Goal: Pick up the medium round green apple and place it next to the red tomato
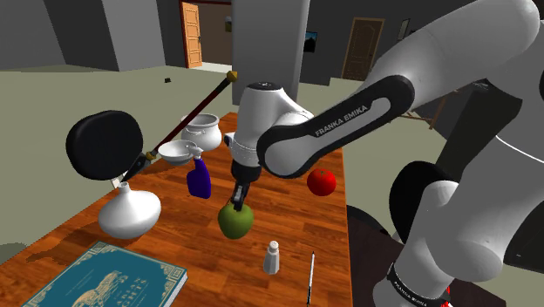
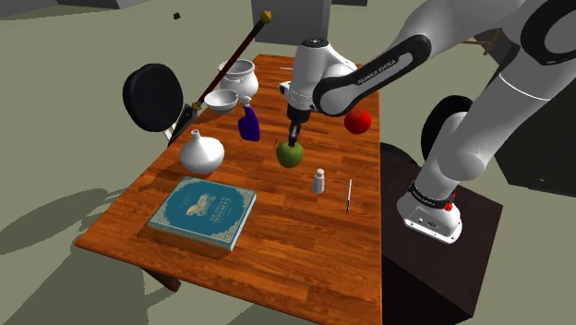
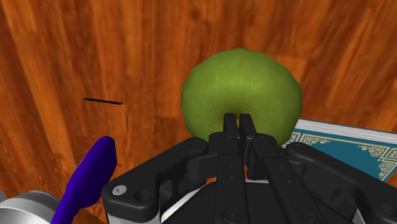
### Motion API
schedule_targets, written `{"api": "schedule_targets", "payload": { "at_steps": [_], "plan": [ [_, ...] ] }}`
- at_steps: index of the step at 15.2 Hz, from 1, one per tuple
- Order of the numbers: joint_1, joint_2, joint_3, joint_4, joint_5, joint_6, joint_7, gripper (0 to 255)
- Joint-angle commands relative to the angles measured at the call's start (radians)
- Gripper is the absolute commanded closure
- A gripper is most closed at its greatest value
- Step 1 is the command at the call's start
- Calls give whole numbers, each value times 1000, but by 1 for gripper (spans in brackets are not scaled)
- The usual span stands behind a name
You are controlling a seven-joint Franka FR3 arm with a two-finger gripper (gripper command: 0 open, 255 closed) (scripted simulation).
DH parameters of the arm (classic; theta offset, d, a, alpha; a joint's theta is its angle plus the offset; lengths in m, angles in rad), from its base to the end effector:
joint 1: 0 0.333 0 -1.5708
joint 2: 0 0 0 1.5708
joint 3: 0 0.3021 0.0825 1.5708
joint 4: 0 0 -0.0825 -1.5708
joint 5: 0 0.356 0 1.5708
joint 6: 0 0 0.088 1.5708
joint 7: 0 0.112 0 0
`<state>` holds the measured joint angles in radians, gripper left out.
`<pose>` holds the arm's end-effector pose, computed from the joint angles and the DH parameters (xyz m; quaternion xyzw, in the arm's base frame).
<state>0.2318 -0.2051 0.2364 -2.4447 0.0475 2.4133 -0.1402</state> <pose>0.4065 0.2068 0.3918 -0.9555 -0.2825 -0.0843 0.0071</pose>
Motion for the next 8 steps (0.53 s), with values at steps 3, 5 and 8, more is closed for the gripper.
{"api": "schedule_targets", "payload": {
  "at_steps": [3, 5, 8],
  "plan": [
    [2, -34, -4, 28, 7, -61, -5, 255],
    [3, -47, -6, 44, 10, -90, -7, 255],
    [3, -65, -9, 69, 12, -134, -10, 255]
  ]
}}
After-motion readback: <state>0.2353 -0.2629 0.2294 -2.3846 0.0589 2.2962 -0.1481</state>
